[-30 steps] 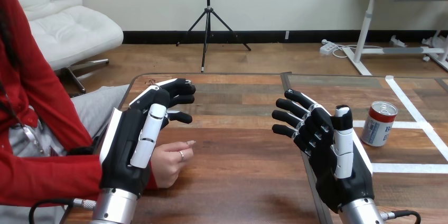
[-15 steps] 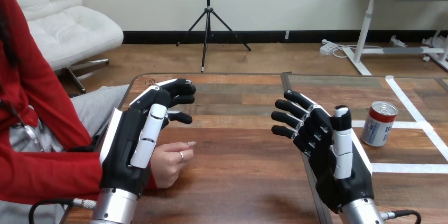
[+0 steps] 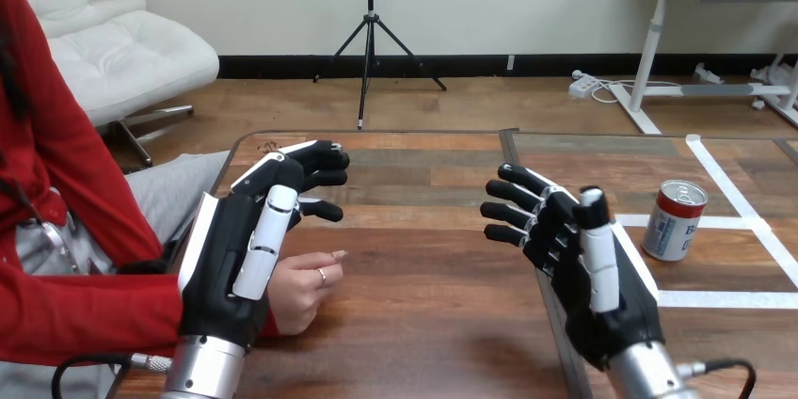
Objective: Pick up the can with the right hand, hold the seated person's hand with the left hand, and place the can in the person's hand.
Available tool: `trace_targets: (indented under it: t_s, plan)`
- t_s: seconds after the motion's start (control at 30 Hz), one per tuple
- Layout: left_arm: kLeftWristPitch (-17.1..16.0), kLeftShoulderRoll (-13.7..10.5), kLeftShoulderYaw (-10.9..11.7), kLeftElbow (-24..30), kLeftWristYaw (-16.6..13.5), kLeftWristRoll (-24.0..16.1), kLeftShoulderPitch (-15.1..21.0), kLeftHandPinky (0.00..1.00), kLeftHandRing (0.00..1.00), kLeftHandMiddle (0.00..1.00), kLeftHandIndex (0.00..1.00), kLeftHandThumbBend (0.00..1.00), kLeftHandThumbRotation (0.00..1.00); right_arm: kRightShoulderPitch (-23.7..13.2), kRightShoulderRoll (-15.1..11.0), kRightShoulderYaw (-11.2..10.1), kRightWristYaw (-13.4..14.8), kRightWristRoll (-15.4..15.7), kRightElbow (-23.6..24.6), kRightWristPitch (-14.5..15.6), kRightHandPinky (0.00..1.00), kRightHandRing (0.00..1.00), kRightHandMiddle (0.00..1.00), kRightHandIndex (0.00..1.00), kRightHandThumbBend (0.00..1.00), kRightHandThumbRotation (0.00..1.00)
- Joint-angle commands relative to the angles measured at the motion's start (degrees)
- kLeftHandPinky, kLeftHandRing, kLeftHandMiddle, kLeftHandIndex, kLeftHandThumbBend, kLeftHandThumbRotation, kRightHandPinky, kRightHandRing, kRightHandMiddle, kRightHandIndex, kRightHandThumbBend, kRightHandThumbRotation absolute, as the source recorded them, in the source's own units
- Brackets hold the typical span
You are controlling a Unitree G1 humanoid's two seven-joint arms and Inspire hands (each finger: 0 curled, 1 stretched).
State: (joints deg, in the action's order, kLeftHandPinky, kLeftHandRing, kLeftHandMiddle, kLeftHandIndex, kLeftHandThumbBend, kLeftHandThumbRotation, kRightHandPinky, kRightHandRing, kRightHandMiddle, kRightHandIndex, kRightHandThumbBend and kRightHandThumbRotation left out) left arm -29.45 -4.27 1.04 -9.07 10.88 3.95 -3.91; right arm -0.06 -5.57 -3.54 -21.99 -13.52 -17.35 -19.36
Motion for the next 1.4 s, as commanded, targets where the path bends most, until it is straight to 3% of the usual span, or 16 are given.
trace_targets:
  t_s: [0.0, 0.4, 0.77, 1.2, 1.37]
  plan:
    - [-0.48, -0.23, 0.11, -0.46, 0.09, 0.08, 3.51, 0.55, 0.72, 0.72, 0.68, 0.48, 0.93, -11.19, -3.53, -1.98, -0.16, 1.24, -3.83, -1.78, 0.76, 0.82, 0.83, 0.84, 0.83, 1.00]
    - [-0.38, -0.11, 0.25, -0.58, 0.13, 0.50, 3.73, 0.55, 0.71, 0.71, 0.67, 0.49, 0.90, -20.79, -8.40, -2.48, 6.94, 9.16, -11.78, -3.68, 0.79, 0.85, 0.85, 0.86, 0.84, 1.00]
    - [-0.41, -0.18, 0.35, -0.19, 0.03, 0.45, 3.58, 0.54, 0.71, 0.70, 0.67, 0.49, 0.90, -30.98, -14.13, -2.18, 11.48, 14.69, -24.04, -7.35, 0.81, 0.87, 0.88, 0.88, 0.75, 1.00]
    - [-0.37, -0.31, 0.40, -0.18, 0.04, 0.38, 3.36, 0.54, 0.71, 0.70, 0.67, 0.51, 0.90, -39.84, -18.03, -1.64, 15.04, 18.01, -35.69, -8.29, 0.83, 0.89, 0.89, 0.89, 0.66, 1.00]
    - [-0.55, -0.33, 0.40, -0.35, 0.40, 0.81, 3.31, 0.54, 0.70, 0.70, 0.67, 0.50, 0.89, -42.83, -19.26, -0.96, 17.38, 19.94, -39.92, -8.36, 0.83, 0.89, 0.89, 0.89, 0.68, 1.00]
